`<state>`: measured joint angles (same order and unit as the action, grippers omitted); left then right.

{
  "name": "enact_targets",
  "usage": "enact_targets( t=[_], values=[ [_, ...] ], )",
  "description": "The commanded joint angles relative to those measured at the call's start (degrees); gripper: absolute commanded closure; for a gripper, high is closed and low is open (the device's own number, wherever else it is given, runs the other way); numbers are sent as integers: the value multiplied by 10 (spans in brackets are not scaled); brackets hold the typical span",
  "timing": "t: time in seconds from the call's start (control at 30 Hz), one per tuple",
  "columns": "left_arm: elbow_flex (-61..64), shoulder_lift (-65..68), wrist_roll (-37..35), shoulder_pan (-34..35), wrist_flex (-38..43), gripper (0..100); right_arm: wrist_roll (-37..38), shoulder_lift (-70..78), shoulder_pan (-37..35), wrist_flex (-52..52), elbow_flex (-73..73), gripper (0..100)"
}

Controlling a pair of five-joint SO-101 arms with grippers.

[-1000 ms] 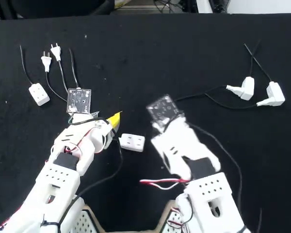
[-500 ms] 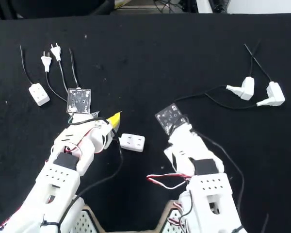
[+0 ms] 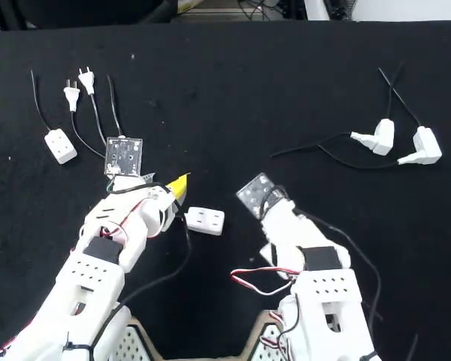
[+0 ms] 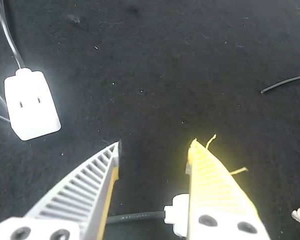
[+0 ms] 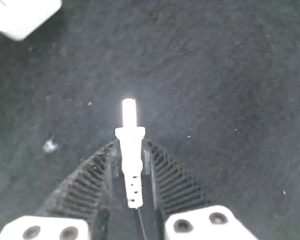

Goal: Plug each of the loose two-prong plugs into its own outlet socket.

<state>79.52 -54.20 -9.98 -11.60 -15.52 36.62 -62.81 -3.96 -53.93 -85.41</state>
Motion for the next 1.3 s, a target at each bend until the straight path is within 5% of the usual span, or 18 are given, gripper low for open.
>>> enact_targets(
  t=[0.0, 0.2, 0.63, 1.0, 1.27],
  values=[
    [-3, -4, 3, -4, 6, 780, 19, 1, 11, -18, 11, 986],
    [-3, -4, 3, -4, 6, 780, 30, 1, 11, -21, 9, 903],
    [-3, -4, 3, -4, 6, 780, 60, 12, 11, -28, 10, 946],
    [-3, -4, 3, -3, 6, 780, 80, 196, 28, -2, 109, 954],
    [-4, -4, 3, -3, 4, 780, 61, 210, 54, -115, 242, 988]
  ],
)
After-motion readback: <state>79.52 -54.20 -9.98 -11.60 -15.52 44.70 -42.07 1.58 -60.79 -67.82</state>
